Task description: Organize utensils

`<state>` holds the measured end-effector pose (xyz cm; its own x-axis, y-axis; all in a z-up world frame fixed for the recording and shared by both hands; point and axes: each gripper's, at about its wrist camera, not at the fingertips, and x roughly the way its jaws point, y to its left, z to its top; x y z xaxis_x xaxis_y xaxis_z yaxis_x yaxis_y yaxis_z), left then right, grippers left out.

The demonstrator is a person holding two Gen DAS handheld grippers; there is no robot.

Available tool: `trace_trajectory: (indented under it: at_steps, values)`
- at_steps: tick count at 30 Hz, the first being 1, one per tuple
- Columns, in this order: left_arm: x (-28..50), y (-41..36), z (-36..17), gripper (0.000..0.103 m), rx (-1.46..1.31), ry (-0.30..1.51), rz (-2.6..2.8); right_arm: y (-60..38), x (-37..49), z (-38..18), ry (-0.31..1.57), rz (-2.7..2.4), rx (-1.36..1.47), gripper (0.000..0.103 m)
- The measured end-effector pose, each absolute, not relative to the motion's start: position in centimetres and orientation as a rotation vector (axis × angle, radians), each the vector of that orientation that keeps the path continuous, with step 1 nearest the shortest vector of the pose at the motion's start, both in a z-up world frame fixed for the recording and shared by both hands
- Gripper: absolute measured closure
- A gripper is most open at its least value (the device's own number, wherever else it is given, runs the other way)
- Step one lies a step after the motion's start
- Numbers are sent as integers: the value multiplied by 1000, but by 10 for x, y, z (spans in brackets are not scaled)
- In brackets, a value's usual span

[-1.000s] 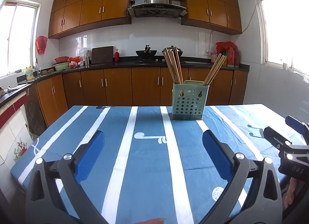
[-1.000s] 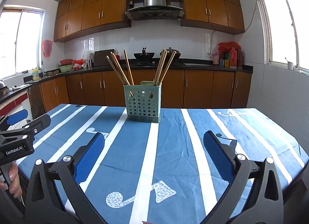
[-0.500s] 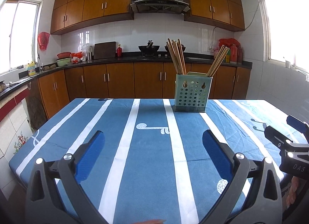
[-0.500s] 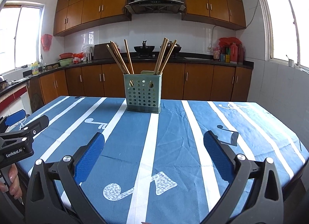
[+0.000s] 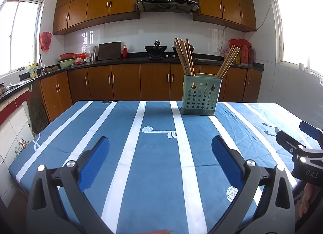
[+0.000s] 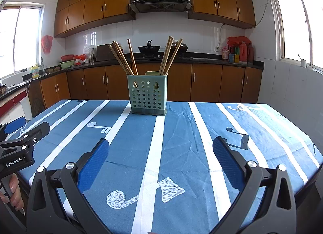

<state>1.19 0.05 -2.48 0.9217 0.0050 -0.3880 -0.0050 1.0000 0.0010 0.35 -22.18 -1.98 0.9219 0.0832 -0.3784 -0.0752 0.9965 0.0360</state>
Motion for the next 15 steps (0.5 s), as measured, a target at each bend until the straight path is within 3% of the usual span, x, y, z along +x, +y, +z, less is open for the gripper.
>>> trace_trajectory:
  at_steps: [15]
  values:
    - [12,0,-26,4,-2,398,3,-224,4,-21,392,81,25,2]
